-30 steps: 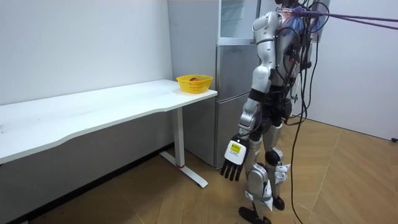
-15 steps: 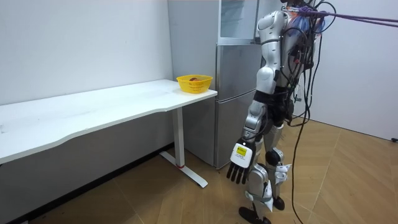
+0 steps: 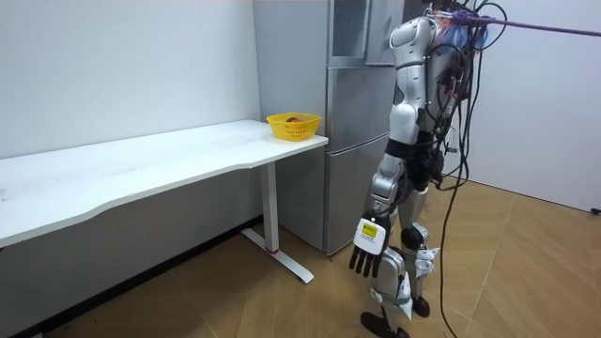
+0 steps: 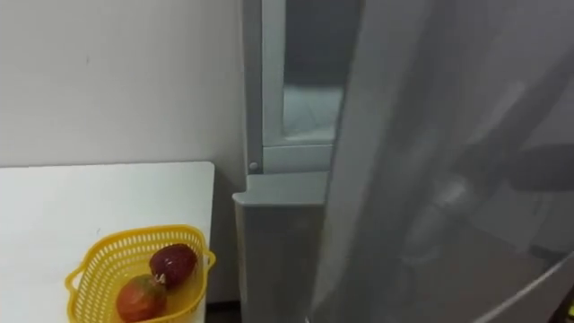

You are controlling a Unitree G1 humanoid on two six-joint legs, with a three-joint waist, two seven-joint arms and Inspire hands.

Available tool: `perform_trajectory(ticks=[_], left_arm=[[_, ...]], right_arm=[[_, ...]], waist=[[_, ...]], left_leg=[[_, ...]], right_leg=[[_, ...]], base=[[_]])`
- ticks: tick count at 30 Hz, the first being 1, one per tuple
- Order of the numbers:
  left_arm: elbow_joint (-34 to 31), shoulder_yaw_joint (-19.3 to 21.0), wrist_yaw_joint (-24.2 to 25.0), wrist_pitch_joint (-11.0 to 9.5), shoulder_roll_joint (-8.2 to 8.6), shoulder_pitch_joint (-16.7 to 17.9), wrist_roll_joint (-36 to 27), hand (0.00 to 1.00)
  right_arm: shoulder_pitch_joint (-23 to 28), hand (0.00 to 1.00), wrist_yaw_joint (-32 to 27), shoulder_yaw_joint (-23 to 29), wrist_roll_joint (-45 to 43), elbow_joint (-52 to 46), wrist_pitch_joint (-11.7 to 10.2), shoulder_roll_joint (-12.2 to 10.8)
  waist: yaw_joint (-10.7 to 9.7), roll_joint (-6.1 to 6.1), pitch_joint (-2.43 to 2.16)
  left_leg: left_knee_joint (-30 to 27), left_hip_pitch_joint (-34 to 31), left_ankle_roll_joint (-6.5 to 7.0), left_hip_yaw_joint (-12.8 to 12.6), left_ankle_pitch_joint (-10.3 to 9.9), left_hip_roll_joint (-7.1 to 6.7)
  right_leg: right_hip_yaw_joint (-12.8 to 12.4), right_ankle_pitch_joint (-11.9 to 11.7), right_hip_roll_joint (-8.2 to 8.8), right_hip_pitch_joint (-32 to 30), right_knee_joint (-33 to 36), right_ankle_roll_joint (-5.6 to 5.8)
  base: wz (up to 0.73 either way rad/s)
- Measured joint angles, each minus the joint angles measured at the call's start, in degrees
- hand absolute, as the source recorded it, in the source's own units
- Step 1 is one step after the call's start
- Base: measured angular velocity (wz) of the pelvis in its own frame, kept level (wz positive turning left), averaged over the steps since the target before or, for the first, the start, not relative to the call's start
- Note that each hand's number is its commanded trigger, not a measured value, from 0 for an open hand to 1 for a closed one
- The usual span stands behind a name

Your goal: Retrieve from the upper fridge

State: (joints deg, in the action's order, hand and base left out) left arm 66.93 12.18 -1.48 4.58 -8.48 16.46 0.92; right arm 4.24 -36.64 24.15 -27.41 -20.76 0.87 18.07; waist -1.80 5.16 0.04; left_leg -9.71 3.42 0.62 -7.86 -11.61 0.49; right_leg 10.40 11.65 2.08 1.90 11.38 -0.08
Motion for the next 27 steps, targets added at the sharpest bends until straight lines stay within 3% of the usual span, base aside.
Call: perform_trajectory(ticks=[4, 9, 15, 27], left_arm=[[0.0, 0.0, 0.7, 0.1, -0.59, -0.2, -0.2, 0.0], [0.4, 0.0, 0.9, 0.0, -1.06, -0.7, -0.2, 0.0], [1.4, -0.1, 1.0, -0.2, -1.43, -0.7, -0.2, 0.0], [1.8, -0.4, 1.0, 0.0, -1.45, -0.7, -0.2, 0.0]], right_arm=[[-0.9, 0.0, 5.1, -3.6, -6.1, 0.0, 0.5, 2.2], [-1.3, 0.0, 10.1, -6.0, -9.4, -0.1, 0.9, 2.5], [-1.4, 0.0, 11.9, -7.0, -12.8, -0.2, 1.7, 2.5], [-1.4, 0.0, 13.9, -7.1, -12.7, -0.1, 1.7, 2.5]], waist=[[0.9, 0.6, -0.17], [2.2, 1.33, -0.05], [2.1, 1.11, 0.12], [1.9, 0.35, 0.01]], left_leg=[[0.0, -0.2, -0.02, 0.2, 0.0, 0.05], [-0.1, -0.4, -0.02, 0.4, 0.0, -0.01], [-0.4, -1.0, -0.01, 0.8, 0.0, -0.01], [-0.9, -0.7, 0.0, 1.3, 0.0, 0.03]], right_leg=[[0.7, -0.1, 0.03, 0.2, 0.1, -0.11], [1.0, -0.2, 0.14, 0.2, 0.1, -0.1], [1.3, -0.2, 0.2, 0.2, 0.2, -0.08], [1.8, -0.4, 0.22, 1.1, 0.3, -0.15]], base=[[0.06], [0.02], [0.01], [0.02]])
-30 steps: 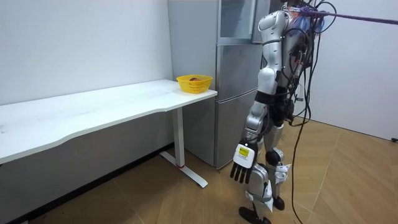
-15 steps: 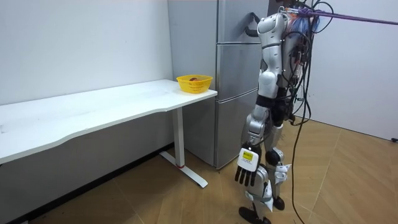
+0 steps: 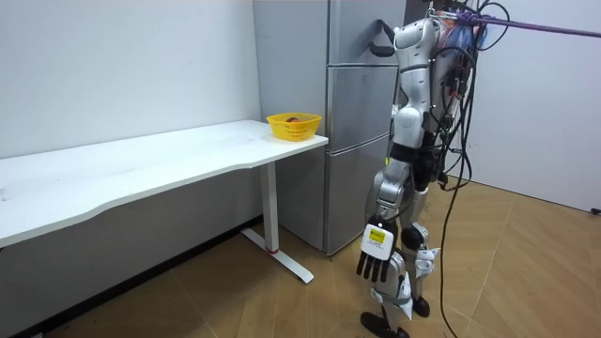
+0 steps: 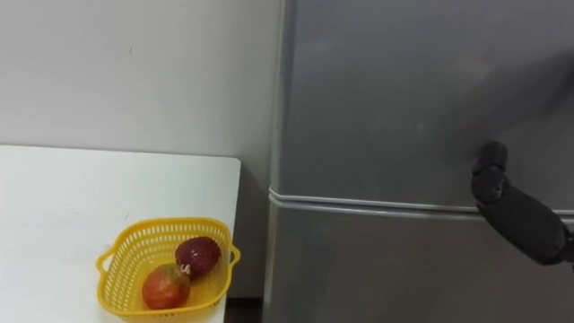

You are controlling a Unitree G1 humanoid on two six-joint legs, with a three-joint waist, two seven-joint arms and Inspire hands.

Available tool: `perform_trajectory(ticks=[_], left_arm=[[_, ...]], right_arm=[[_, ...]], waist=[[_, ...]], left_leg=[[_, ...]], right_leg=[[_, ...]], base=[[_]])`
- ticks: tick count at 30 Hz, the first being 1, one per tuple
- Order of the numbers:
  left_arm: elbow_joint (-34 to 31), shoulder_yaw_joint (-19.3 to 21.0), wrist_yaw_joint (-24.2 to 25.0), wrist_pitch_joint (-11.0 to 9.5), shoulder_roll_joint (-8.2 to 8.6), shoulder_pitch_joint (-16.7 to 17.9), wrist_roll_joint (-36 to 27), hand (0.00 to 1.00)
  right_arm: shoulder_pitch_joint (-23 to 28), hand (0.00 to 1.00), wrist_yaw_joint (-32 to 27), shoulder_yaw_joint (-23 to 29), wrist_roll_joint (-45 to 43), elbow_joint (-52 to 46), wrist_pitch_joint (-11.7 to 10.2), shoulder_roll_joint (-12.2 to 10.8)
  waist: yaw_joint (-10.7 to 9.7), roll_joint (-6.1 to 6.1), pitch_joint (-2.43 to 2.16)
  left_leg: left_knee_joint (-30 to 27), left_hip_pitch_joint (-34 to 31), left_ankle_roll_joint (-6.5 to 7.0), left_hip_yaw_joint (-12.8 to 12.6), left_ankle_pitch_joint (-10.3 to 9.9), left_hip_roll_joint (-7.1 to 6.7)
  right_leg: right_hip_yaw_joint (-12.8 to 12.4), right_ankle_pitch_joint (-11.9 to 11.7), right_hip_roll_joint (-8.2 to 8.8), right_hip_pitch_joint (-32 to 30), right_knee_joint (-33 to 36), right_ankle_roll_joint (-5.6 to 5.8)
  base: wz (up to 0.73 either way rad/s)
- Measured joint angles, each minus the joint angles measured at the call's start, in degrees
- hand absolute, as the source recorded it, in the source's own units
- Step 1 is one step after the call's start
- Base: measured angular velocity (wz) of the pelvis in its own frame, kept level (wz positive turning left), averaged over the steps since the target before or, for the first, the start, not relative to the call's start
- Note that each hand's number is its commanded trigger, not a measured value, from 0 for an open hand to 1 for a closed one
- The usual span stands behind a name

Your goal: Retrieve from the upper fridge

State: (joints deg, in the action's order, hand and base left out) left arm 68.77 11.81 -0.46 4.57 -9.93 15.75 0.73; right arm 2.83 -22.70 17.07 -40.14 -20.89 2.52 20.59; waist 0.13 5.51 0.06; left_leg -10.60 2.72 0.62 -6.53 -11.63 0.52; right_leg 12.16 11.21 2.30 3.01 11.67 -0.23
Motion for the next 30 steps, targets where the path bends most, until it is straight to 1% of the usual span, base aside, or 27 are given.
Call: perform_trajectory(ticks=[5, 7, 8, 9, 10, 14, 16, 17, 19, 20, 22, 23, 24, 26, 27, 28, 29, 30], left_arm=[[-0.2, -0.1, -0.6, 0.0, 0.02, 0.4, 0.1, 0.0], [-0.2, 0.2, -0.7, 0.0, 0.06, 0.8, 0.2, 0.0], [-0.1, 0.3, -0.7, 0.0, 0.06, 0.8, 0.1, 0.0], [-0.1, 0.5, -0.7, 0.1, 0.04, 0.9, 0.1, 0.0], [-0.1, 0.4, -0.6, 0.1, 0.05, 1.0, 0.1, 0.0], [-0.1, 0.4, -0.9, 0.2, 0.05, 1.2, 0.1, 0.0], [-0.3, 0.4, -1.9, 0.3, 0.14, 1.2, 0.2, 0.0], [-0.4, 0.4, -2.1, 0.3, 0.16, 1.2, 0.2, 0.0], [-0.7, 0.4, -3.2, 0.7, 0.16, 1.3, 0.3, 0.0], [-0.9, 0.4, -3.4, 0.8, 0.16, 1.4, 0.3, 0.0], [-2.2, 0.4, -4.2, 1.8, 0.2, 1.9, 0.2, 0.0], [-2.5, 0.4, -4.3, 1.9, 0.22, 1.8, 0.3, 0.0], [-2.7, 0.4, -4.4, 2.3, 0.23, 1.5, 0.2, 0.0], [-3.9, 0.3, -4.4, 2.8, 0.36, 1.5, 0.2, 0.0], [-4.7, 0.3, -4.4, 3.0, 0.34, 1.5, 0.2, 0.0], [-4.8, 0.4, -4.5, 3.0, 0.3, 1.4, 0.0, 0.0], [-4.8, 0.4, -4.5, 3.0, 0.29, 1.3, 0.0, 0.0], [-4.9, 0.3, -4.5, 3.3, 0.3, 1.3, 0.0, 0.0]], right_arm=[[0.0, 0.0, 0.7, 0.5, 3.0, 0.6, -0.3, 0.0], [0.0, 0.0, 0.9, 0.9, 4.6, 1.6, -1.0, 0.0], [0.0, 0.0, 0.9, 1.3, 5.3, 2.4, -1.7, 0.0], [0.3, 0.0, 0.8, 2.2, 6.9, 3.4, -2.0, 0.0], [0.6, 0.0, 0.3, 3.2, 7.8, 4.4, -1.9, 0.0], [2.1, 0.0, -3.2, 5.5, 9.4, 7.8, -1.8, -0.3], [4.1, 0.0, -5.6, 6.2, 9.7, 10.9, -1.8, -1.5], [4.8, 0.0, -6.0, 6.2, 10.0, 11.6, -1.8, -1.8], [8.1, 0.0, -6.8, 6.2, 10.4, 14.3, -1.7, -3.8], [9.0, 0.0, -6.8, 6.2, 10.6, 15.2, -1.7, -4.1], [10.9, 0.0, -7.1, 6.2, 11.1, 19.4, -1.1, -6.2], [11.3, 0.0, -7.2, 6.2, 11.1, 20.6, -1.0, -6.7], [11.9, 0.0, -7.2, 5.8, 11.6, 22.7, -0.2, -7.4], [12.2, 0.0, -7.2, 4.9, 14.0, 26.8, 0.5, -7.5], [12.3, 0.0, -7.2, 4.2, 15.3, 29.9, 1.1, -7.5], [12.3, 0.0, -7.2, 3.8, 16.1, 34.2, 1.2, -7.6], [12.4, 0.0, -7.2, 3.5, 16.5, 36.5, 1.3, -7.6], [12.4, 0.0, -7.1, 2.7, 18.0, 40.5, 2.1, -7.8]], waist=[[-0.5, -0.36, 0.01], [-1.2, -0.78, 0.04], [-1.3, -0.89, 0.03], [-1.4, -1.1, -0.02], [-1.5, -1.15, -0.14], [-1.8, -1.78, -0.19], [-2.0, -1.52, -0.45], [-2.1, -1.56, -0.45], [-2.3, -1.71, -0.41], [-2.4, -1.71, -0.42], [-3.0, -1.48, -0.24], [-3.0, -2.31, -0.29], [-2.8, -2.07, -0.17], [-2.9, -2.31, -0.29], [-2.9, -2.49, -0.28], [-3.1, -2.83, -0.32], [-3.0, -3.03, -0.46], [-2.9, -3.0, -0.69]], left_leg=[[-0.1, -0.1, 0.01, 0.5, 0.0, 0.07], [-0.1, -0.1, 0.01, 0.5, 0.0, 0.41], [-0.1, -0.1, 0.01, 0.5, 0.0, 0.4], [0.0, -0.1, 0.02, 0.4, 0.0, 0.36], [0.0, -0.1, 0.03, 0.3, 0.0, -0.02], [-0.1, 0.0, 0.03, 0.1, 0.0, -0.01], [-0.1, 0.0, 0.02, 0.2, 0.0, 0.04], [-0.1, 0.0, 0.02, 0.1, 0.0, 0.06], [-0.1, 0.5, 0.01, 0.1, 0.0, 0.06], [0.0, 0.8, 0.0, 0.1, 0.0, 0.05], [0.4, 1.3, 0.0, 0.1, 0.0, -0.02], [0.4, 1.3, 0.01, 0.1, 0.0, -0.03], [0.6, 1.4, 0.02, 0.1, 0.0, -0.01], [0.7, 1.6, 0.06, -0.3, 0.0, 0.08], [0.8, 1.8, 0.08, -0.4, -0.1, 0.05], [0.9, 2.0, 0.11, -0.4, -0.1, -0.05], [0.9, 2.0, 0.11, -0.3, -0.1, -0.15], [1.0, 2.0, 0.12, 0.0, -0.1, -0.26]], right_leg=[[0.5, -0.2, 0.04, 0.2, 0.1, -0.09], [0.4, -0.2, 0.05, 0.2, 0.1, -0.07], [0.2, -0.2, 0.05, 0.2, 0.1, -0.06], [0.2, -0.3, 0.07, 0.3, 0.1, -0.05], [0.1, -0.3, 0.1, 0.3, 0.1, -0.04], [-0.6, -0.2, -0.11, 0.2, -0.1, -0.03], [-0.6, -0.2, -0.22, 0.3, -0.3, -0.03], [-0.6, -0.2, -0.23, 0.3, -0.4, -0.03], [-0.5, -0.3, -0.28, 1.2, -1.0, -0.03], [-0.5, -0.2, -0.27, 1.4, -1.1, -0.02], [-0.5, -0.1, -0.06, 1.9, -1.2, 0.11], [-0.5, -0.1, 0.14, 1.9, -1.1, 0.12], [-0.7, -0.1, 0.19, 1.7, -1.1, 0.14], [-0.8, -0.1, 0.3, 1.7, -1.1, 0.17], [-0.8, -0.1, 0.35, 1.7, -1.0, 0.21], [-0.7, -0.1, 0.38, 2.0, -1.1, 0.25], [-0.6, -0.1, 0.41, 2.1, -1.0, 0.28], [-0.4, -0.1, 0.39, 2.2, -1.0, 0.33]], base=[[0.03], [0.04], [0.0], [0.0], [0.0], [-0.05], [0.0], [0.0], [0.03], [0.0], [0.0], [0.0], [-0.08], [-0.07], [0.0], [0.0], [0.06], [0.05]])
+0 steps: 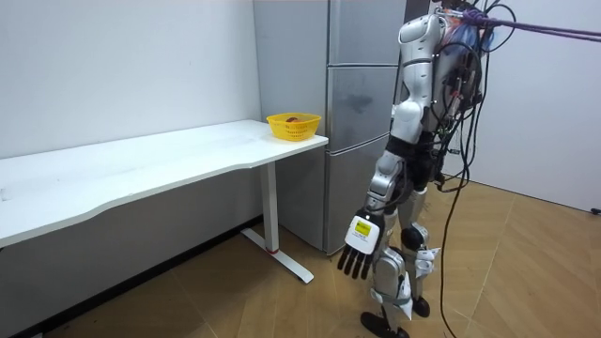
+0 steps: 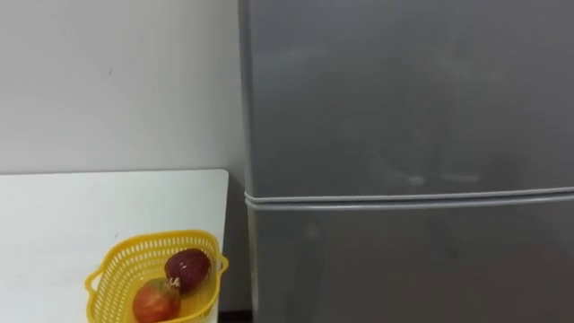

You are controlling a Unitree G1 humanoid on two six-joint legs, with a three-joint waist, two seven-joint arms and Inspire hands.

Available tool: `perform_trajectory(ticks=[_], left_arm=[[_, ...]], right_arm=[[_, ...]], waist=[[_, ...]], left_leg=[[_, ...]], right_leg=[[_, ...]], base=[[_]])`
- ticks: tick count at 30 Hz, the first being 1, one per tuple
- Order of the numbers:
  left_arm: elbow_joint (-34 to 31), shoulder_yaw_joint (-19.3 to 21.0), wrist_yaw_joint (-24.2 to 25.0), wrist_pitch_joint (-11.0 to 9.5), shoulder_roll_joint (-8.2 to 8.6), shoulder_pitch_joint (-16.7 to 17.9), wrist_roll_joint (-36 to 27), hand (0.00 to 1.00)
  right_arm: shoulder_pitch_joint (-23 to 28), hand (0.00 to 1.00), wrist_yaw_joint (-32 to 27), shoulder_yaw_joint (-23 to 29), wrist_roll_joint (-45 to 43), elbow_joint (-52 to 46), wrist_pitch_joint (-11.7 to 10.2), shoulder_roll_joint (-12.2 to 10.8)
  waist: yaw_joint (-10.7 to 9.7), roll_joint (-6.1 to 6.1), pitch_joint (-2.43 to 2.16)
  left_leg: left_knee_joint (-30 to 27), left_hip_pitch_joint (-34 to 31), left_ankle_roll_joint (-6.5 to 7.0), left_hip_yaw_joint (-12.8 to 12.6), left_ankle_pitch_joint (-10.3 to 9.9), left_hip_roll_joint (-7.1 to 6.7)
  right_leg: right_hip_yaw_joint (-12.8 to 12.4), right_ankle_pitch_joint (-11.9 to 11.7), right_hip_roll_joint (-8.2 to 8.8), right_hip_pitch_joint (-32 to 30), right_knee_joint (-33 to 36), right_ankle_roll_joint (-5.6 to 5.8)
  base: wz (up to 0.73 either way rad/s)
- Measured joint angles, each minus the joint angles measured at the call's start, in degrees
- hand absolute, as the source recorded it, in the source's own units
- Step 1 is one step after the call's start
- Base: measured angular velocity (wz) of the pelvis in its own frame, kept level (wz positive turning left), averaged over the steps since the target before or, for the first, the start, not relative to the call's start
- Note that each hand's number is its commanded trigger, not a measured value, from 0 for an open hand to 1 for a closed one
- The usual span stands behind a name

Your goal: Retrieve from the upper fridge

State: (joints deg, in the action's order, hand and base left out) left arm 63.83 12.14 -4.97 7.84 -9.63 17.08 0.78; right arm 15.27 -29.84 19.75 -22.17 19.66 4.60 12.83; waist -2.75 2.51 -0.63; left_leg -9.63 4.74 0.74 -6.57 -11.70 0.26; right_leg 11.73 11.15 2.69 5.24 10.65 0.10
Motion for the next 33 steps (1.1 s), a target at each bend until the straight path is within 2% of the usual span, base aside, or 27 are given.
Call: perform_trajectory(ticks=[4, 8, 12, 17, 22, 33], left_arm=[[-1.2, -0.1, 0.0, 1.5, 0.17, 0.1, 0.1, 0.0], [-1.7, -0.2, 0.0, 1.6, 0.15, 0.2, 0.5, 0.0], [-1.9, -1.9, 0.3, 1.9, 0.19, 0.3, 1.1, 0.0], [-1.9, -1.9, 0.5, 2.1, 0.22, 0.4, 1.8, 0.0], [-2.0, -1.9, 0.4, 2.6, 0.77, 0.9, 2.3, 0.0], [-1.9, -3.0, 0.4, 3.3, 1.59, 0.5, 3.9, 0.0]], right_arm=[[0.1, 0.0, 1.4, -2.4, 3.3, 7.9, 1.8, -2.2], [-0.5, 0.0, 2.6, -5.2, 3.9, 14.3, 1.7, -3.0], [-0.6, 0.0, 4.5, -7.9, 3.8, 22.1, 1.8, -3.7], [-1.0, 0.0, 5.6, -8.6, 2.2, 29.3, 1.2, -3.8], [-1.0, 0.0, 6.2, -8.6, 1.8, 33.9, 1.2, -3.8], [-2.6, 0.0, 9.5, -12.0, -1.1, 42.4, 1.9, -4.0]], waist=[[0.1, -0.13, -0.1], [0.4, -0.27, 0.11], [1.6, -0.35, 0.26], [1.7, -1.13, 0.27], [1.7, -2.56, 0.45], [1.7, -2.42, 0.52]], left_leg=[[0.0, 0.0, -0.01, 0.1, 0.0, 0.01], [0.0, 0.3, 0.0, 0.1, 0.0, 0.01], [0.2, 0.8, 0.07, -0.4, 0.0, 0.03], [0.1, 1.0, 0.19, 0.6, -0.2, -0.06], [0.2, 1.0, 0.2, 0.6, -0.2, -0.07], [0.2, 1.9, 0.24, 0.6, -0.2, -0.01]], right_leg=[[-0.1, 0.0, -0.27, -0.1, -0.1, -0.03], [-0.4, 0.0, -0.27, -0.2, -0.2, -0.03], [-0.6, 0.1, -0.36, 0.2, -0.3, 0.03], [-0.1, 0.1, -0.36, 1.3, -1.1, 0.25], [-0.1, 0.1, -0.37, 1.1, -1.1, 0.26], [0.0, 0.3, 0.16, 1.9, -1.1, 0.43]], base=[[0.01], [-0.01], [-0.02], [0.08], [0.0], [0.0]])
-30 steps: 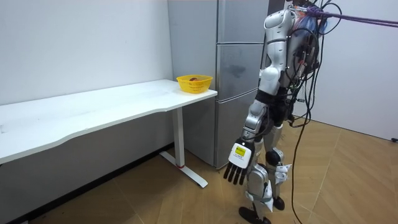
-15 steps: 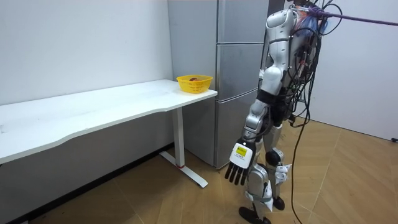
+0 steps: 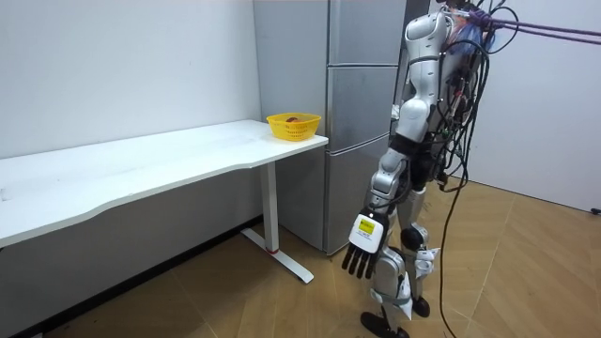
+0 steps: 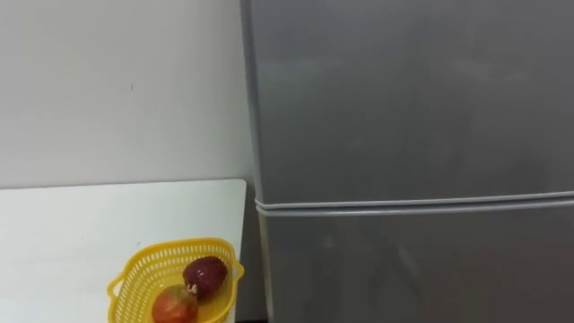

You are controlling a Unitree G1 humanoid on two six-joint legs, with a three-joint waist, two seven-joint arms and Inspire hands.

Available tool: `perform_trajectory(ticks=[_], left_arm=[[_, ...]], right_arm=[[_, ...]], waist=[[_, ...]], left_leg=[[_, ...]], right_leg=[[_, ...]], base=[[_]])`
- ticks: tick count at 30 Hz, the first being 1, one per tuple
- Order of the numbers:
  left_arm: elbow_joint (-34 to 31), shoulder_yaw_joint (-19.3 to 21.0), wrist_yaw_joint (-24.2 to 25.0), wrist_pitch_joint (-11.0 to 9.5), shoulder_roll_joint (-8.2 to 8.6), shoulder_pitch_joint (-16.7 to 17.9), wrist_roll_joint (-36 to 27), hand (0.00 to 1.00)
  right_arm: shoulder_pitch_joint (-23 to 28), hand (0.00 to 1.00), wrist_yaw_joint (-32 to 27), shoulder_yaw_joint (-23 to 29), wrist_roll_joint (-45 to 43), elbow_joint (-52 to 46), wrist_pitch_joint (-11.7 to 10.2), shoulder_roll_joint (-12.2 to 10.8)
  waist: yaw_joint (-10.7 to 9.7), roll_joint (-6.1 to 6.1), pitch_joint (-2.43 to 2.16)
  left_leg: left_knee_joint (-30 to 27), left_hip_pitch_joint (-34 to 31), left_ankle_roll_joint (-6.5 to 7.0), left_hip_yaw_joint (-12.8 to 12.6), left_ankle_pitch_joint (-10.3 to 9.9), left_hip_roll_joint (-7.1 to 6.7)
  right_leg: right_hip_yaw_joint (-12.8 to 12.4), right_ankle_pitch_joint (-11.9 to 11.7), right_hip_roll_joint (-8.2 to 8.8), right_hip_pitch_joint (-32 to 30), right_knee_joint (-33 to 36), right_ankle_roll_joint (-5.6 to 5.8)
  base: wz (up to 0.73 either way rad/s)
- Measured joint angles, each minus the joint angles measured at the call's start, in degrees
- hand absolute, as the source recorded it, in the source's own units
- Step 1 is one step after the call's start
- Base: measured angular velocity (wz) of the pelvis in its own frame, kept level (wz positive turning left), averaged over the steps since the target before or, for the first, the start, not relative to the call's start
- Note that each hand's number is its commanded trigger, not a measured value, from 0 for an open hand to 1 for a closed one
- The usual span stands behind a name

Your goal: Retrieve from the upper fridge

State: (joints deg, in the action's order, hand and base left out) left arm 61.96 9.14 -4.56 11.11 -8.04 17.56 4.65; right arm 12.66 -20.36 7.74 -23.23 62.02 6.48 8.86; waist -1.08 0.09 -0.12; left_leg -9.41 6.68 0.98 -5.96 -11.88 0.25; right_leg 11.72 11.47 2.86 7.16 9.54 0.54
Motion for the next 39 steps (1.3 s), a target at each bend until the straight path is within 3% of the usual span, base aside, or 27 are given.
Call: perform_trajectory(ticks=[6, 13, 21, 30, 39], left_arm=[[0.0, -1.1, 0.0, 0.5, 0.31, -0.1, 0.1, 0.0], [0.0, -1.1, 0.3, 2.3, 0.46, -0.2, 0.2, 0.0], [0.2, -3.7, 1.6, 2.8, 0.66, -0.7, 3.8, 0.0], [0.9, -3.8, 2.8, 3.0, 0.68, -1.3, 6.8, 0.0], [0.5, -3.8, 3.0, 3.4, 0.8, -1.7, 8.7, 0.0]], right_arm=[[0.2, 0.0, 4.0, -1.8, -0.1, 1.6, 1.4, -0.2], [0.0, 0.0, 12.9, -3.3, 0.0, 4.6, 5.0, -1.1], [-1.1, 0.0, 15.6, -5.7, 0.9, 4.8, 7.3, -1.6], [-1.7, 0.0, 16.9, -6.6, 1.2, 5.2, 7.3, -0.7], [-2.2, 0.0, 17.7, -8.3, 1.2, 7.2, 7.4, -0.2]], waist=[[0.0, 0.06, 0.0], [0.1, 0.62, -0.11], [0.1, 0.83, -0.07], [0.5, 0.14, -0.04], [1.5, 0.37, -0.03]], left_leg=[[-0.1, 0.0, 0.15, 0.0, -0.1, -0.02], [0.0, 0.1, 0.15, 0.0, -0.1, -0.03], [-0.3, -0.6, 0.27, 0.7, -0.3, -0.19], [-1.5, -1.6, 0.29, 3.0, -0.4, -0.87], [-1.3, -1.3, 0.27, 3.2, -0.4, -0.89]], right_leg=[[0.1, 0.1, -0.06, -0.1, 0.1, 0.1], [0.1, 0.1, -0.08, 0.2, 0.1, 0.08], [0.9, 0.1, -0.06, 0.2, 0.1, 0.15], [2.6, 0.3, 0.12, 0.3, 0.1, 0.19], [2.7, 0.7, 0.15, 0.4, 0.1, 0.12]], base=[[0.0], [0.0], [0.05], [0.1], [0.0]])
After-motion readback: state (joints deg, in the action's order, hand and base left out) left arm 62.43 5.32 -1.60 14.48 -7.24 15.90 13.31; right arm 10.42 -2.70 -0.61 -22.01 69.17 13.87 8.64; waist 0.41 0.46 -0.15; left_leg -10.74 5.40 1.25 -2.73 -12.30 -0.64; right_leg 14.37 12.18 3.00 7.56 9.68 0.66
